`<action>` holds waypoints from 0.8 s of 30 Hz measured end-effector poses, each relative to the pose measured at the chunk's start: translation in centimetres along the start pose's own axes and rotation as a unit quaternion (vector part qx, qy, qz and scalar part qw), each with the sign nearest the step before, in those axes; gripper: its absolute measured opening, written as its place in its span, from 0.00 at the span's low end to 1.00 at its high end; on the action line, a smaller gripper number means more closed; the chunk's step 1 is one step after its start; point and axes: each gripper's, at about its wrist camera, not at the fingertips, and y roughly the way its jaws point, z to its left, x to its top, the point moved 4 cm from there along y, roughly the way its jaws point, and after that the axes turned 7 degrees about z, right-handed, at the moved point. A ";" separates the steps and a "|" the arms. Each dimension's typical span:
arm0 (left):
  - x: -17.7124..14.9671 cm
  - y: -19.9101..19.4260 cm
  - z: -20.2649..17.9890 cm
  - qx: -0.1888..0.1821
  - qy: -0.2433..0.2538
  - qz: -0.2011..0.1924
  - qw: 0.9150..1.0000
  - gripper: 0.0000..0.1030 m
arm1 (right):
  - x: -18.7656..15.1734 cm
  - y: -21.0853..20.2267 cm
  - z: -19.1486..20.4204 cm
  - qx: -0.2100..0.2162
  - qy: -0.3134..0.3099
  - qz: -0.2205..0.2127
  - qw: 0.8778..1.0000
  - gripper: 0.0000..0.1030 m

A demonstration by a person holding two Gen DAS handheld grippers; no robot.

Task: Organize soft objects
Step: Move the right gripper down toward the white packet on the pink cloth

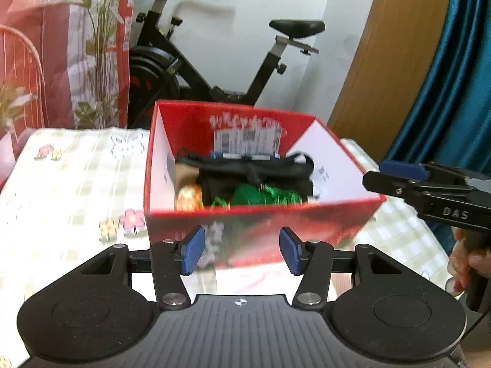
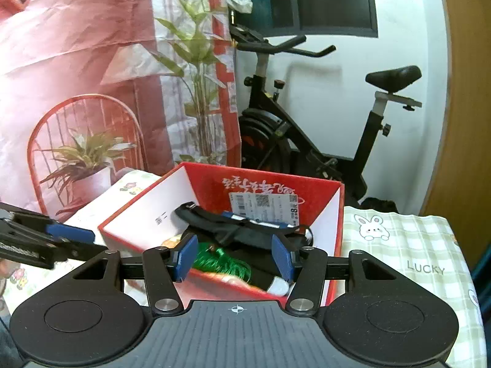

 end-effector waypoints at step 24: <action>-9.0 4.8 2.0 0.023 -0.065 0.046 0.997 0.54 | -11.7 5.4 5.8 -0.005 -0.035 0.100 0.994 0.77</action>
